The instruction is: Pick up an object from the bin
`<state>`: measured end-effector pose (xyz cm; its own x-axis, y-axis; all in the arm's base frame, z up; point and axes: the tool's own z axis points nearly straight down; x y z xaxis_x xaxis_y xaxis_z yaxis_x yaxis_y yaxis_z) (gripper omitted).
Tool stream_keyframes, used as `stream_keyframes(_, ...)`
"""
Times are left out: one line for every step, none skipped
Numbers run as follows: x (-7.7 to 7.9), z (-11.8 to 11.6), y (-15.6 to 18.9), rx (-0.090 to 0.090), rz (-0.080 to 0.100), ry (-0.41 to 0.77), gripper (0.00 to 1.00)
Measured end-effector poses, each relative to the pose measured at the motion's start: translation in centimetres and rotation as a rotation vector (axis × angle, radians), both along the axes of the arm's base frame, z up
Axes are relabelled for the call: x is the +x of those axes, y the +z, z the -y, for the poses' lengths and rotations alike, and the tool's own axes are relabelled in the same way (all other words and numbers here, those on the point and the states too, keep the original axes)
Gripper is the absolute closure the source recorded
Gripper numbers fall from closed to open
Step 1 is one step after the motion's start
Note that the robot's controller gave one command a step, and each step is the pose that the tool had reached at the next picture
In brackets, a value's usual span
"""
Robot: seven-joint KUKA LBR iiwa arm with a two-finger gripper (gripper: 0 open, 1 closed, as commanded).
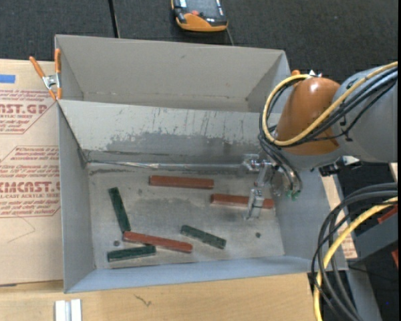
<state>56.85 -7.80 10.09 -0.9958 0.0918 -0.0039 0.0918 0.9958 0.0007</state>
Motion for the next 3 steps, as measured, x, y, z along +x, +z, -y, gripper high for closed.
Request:
stream_keyframes(-0.2,-0.5,-1.3,-0.001,-0.003,0.058,0.00)
stream_keyframes(-0.2,-0.1,-3.0,0.001,-0.002,-0.186,1.00)
stream_keyframes(-0.2,-0.1,-3.0,0.001,-0.002,-0.186,1.00)
